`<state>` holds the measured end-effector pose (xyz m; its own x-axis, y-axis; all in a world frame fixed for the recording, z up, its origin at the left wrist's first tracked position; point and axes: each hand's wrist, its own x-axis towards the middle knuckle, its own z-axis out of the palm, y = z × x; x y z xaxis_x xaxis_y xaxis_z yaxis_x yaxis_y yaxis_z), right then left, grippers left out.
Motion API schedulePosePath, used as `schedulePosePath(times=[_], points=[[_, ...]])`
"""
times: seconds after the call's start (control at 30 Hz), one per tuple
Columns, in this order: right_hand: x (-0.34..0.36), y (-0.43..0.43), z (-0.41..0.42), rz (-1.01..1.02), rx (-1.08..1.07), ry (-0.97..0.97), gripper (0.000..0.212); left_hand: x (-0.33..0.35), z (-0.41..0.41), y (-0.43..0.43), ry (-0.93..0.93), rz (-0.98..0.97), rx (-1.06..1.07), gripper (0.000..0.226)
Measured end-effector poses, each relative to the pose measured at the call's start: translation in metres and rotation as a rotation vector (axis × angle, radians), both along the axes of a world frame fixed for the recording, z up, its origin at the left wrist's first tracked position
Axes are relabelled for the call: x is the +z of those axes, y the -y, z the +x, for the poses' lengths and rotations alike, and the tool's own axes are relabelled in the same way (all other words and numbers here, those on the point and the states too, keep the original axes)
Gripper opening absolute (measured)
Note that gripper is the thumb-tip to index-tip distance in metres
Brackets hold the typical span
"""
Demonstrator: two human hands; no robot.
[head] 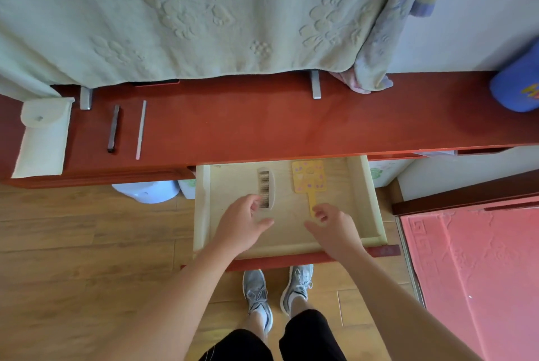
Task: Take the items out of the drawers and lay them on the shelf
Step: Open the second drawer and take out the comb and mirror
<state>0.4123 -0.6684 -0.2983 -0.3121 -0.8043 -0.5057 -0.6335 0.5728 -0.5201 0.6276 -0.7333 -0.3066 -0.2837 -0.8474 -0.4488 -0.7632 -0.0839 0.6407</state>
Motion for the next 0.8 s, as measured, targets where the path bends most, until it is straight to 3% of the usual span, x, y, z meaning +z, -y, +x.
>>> schedulePosePath(times=[0.17,0.33,0.53,0.8], points=[[-0.033,0.04,-0.014,0.057,-0.017,-0.074,0.046,-0.036,-0.029,0.031,0.043,0.04,0.16,0.068],[-0.062,0.056,-0.02,0.076,-0.056,-0.136,0.031,-0.066,-0.052,0.05,0.15,0.02,0.308,0.068],[-0.075,0.058,-0.02,0.074,-0.111,-0.167,0.022,-0.071,-0.066,0.053,0.299,-0.009,0.32,0.056],[-0.07,0.062,-0.016,0.118,-0.167,-0.155,0.019,-0.065,-0.067,0.056,0.268,0.05,0.349,0.051]])
